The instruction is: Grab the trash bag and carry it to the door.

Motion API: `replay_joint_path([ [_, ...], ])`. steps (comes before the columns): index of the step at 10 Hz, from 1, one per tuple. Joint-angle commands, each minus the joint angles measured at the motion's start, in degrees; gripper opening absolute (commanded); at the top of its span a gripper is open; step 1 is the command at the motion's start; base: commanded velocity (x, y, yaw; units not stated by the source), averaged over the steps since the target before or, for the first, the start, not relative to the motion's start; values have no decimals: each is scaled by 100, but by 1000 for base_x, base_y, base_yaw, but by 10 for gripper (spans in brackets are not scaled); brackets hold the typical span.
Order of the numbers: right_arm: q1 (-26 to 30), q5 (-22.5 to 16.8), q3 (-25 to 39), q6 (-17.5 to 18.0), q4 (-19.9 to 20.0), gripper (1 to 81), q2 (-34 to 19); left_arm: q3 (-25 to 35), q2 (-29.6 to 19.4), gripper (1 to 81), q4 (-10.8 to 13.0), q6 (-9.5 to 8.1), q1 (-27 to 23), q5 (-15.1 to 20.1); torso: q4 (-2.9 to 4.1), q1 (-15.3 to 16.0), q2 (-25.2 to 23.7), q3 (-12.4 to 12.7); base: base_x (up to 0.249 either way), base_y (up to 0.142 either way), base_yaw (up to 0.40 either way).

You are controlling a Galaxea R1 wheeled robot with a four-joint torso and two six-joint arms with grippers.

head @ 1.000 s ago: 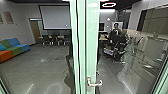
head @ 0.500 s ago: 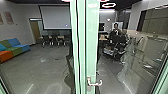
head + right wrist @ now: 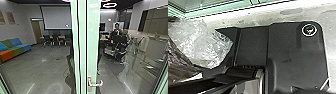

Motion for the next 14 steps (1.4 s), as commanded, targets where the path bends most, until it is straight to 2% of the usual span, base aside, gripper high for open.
replay_joint_path([
  [1, 303, -269, 34, -34, 9, 811, 68, -40, -32, 10, 15, 31, -400, 349, 0, 0, 0, 0, 0, 0, 276],
  [6, 303, -269, 42, -34, 9, 811, 68, -40, -32, 10, 15, 31, -400, 349, 0, 0, 0, 0, 0, 0, 242],
  [14, 277, -269, 60, -25, 18, 811, 77, -40, -41, 10, 6, 13, -400, 349, 0, 0, 0, 0, 0, 0, 12],
])
